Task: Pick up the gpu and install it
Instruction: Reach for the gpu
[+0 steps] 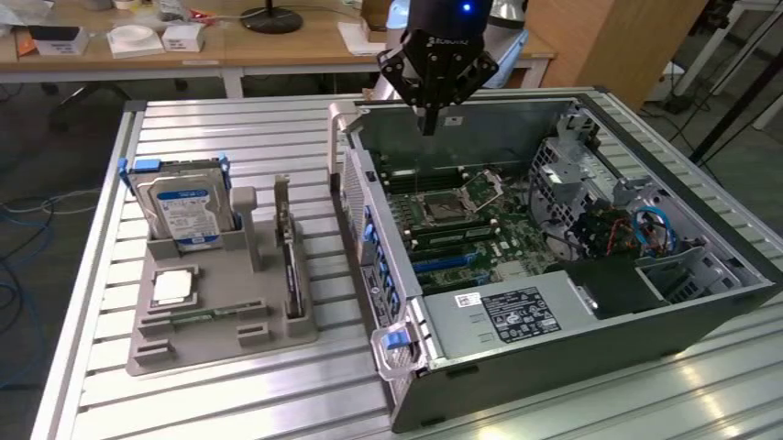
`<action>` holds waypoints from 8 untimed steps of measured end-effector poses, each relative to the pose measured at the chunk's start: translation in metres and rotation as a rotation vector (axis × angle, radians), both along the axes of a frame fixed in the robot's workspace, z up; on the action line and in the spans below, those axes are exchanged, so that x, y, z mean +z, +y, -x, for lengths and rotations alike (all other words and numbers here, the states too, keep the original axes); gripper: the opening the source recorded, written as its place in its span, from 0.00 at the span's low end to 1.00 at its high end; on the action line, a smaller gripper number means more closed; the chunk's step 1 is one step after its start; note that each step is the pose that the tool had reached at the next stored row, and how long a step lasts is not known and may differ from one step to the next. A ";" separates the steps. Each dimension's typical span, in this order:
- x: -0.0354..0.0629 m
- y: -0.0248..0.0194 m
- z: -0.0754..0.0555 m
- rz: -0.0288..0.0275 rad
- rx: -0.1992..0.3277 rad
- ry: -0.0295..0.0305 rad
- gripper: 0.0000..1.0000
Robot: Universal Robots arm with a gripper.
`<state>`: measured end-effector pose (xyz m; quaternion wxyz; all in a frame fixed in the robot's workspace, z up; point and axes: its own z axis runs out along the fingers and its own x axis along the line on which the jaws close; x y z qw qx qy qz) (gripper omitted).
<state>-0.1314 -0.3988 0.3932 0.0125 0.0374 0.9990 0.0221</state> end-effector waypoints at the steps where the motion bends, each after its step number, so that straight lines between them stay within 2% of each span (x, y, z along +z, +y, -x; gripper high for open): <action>1: 0.0000 0.0000 0.001 0.0001 0.000 0.0000 0.11; 8: -0.0001 0.0000 0.011 0.0001 0.000 0.0000 0.11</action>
